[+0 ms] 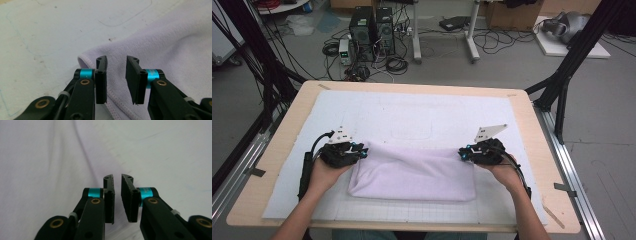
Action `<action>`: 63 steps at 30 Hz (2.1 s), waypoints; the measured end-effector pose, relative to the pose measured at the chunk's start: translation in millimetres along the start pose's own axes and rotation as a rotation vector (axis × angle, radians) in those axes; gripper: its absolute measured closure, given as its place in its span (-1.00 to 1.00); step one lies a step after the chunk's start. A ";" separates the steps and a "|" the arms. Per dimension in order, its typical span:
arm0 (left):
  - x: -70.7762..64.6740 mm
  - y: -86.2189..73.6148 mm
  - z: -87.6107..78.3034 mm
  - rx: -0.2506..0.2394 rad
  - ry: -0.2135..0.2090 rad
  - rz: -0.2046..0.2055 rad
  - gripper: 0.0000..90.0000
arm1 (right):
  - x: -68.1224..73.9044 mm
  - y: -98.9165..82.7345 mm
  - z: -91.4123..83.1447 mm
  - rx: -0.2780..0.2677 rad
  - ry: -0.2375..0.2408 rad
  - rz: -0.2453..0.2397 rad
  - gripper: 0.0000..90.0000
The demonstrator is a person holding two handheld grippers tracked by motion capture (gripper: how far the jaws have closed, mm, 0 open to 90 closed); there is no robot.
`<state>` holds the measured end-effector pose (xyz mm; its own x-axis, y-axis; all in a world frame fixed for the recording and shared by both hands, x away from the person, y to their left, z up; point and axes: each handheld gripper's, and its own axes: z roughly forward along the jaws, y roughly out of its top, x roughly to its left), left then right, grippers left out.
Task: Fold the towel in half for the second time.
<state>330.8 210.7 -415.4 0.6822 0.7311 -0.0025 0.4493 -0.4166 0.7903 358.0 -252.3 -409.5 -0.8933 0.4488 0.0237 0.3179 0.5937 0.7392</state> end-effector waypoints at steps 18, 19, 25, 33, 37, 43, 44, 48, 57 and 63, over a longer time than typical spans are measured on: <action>4.7 -12.1 -5.2 -0.046 0.028 -0.020 0.94 | -5.8 13.4 -7.6 -0.022 -0.083 0.014 0.93; 5.3 -11.5 -6.1 -0.033 0.038 -0.022 0.91 | -9.1 14.7 -10.9 -0.030 -0.103 0.023 0.92; 11.2 -1.0 -3.5 -0.060 0.044 -0.073 0.26 | -16.8 10.3 -8.7 -0.014 -0.128 0.077 0.54; 21.7 7.0 38.8 0.074 0.097 -0.050 0.68 | -25.9 -9.1 21.3 0.085 -0.071 0.150 0.61; 31.6 6.0 39.8 0.040 0.168 -0.099 0.90 | -20.3 -3.5 18.1 0.070 -0.118 0.112 0.80; 37.7 7.6 23.7 0.013 0.170 -0.160 0.47 | -20.2 -4.8 0.1 0.009 -0.167 0.152 0.65; 33.7 9.0 17.7 0.000 0.158 -0.136 0.45 | -15.4 -3.7 -4.5 -0.003 -0.152 0.146 0.61; 12.6 11.1 -4.1 -0.034 0.100 -0.047 0.42 | 13.2 0.8 -17.2 -0.069 -0.096 0.073 0.53; -25.4 -23.2 -16.1 -0.032 -0.090 0.079 0.41 | 61.2 -11.6 -6.9 -0.064 0.024 0.014 0.40; -27.3 -48.4 -17.4 0.010 -0.075 0.128 0.37 | 83.7 -30.1 4.9 -0.025 0.081 0.002 0.39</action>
<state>280.4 220.4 -442.9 0.7756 0.6291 0.0521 0.3608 -0.5095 0.7811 275.3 -229.3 -433.1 -0.9157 0.3940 0.0789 0.3128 0.5757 0.7554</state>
